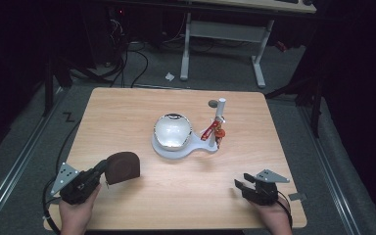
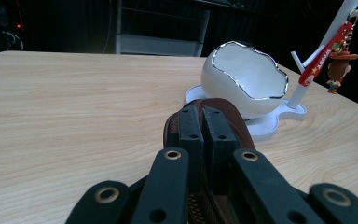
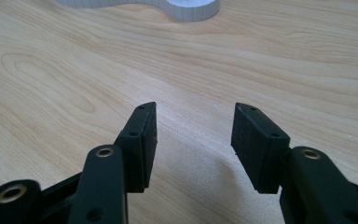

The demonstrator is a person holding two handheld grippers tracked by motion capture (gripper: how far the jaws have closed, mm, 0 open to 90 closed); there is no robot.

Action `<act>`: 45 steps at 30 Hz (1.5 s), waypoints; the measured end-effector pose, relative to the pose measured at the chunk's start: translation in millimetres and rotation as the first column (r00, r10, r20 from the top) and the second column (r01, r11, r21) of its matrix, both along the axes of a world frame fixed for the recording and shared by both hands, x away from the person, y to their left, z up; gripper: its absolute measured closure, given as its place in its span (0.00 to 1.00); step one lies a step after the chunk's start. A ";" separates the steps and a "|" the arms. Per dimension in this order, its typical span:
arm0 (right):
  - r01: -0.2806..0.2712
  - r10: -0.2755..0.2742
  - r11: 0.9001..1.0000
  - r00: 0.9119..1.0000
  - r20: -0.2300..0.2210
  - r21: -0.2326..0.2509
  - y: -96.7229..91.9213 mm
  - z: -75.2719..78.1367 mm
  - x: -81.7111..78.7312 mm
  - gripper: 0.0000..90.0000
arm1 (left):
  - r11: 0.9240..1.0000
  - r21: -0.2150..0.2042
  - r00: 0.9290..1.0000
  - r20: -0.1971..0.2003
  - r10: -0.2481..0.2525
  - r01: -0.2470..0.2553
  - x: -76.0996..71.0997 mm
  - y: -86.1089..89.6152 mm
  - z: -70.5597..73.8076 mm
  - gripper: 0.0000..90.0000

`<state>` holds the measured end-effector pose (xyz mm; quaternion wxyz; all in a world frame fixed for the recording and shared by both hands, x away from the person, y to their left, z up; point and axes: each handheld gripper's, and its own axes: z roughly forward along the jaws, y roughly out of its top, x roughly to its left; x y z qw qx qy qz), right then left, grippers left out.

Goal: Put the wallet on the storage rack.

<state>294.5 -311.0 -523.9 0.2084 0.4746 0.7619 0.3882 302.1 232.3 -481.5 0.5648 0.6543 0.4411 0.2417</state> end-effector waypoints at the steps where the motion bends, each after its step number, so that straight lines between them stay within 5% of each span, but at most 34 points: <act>1: 0.000 0.000 1.000 1.000 0.002 0.002 -0.4 0.2 0.0 0.56 | 1.000 0.004 1.000 0.002 -0.001 0.001 0.7 -2.2 0.7 0.97; 7: 0.004 -0.005 1.000 1.000 0.018 0.019 -3.9 3.1 -2.2 0.57 | 0.998 0.056 1.000 0.020 -0.016 0.015 3.9 -16.3 7.5 0.97; 27: -0.012 0.010 0.999 0.999 0.037 0.053 -10.1 5.5 -1.3 0.57 | 0.998 0.038 0.999 0.017 -0.047 0.046 24.0 -52.7 28.3 0.97; 45: -0.018 0.015 0.998 0.999 0.042 0.062 -10.3 6.9 -1.7 0.57 | 0.999 0.041 0.999 0.003 -0.032 0.032 68.9 -76.5 55.2 0.97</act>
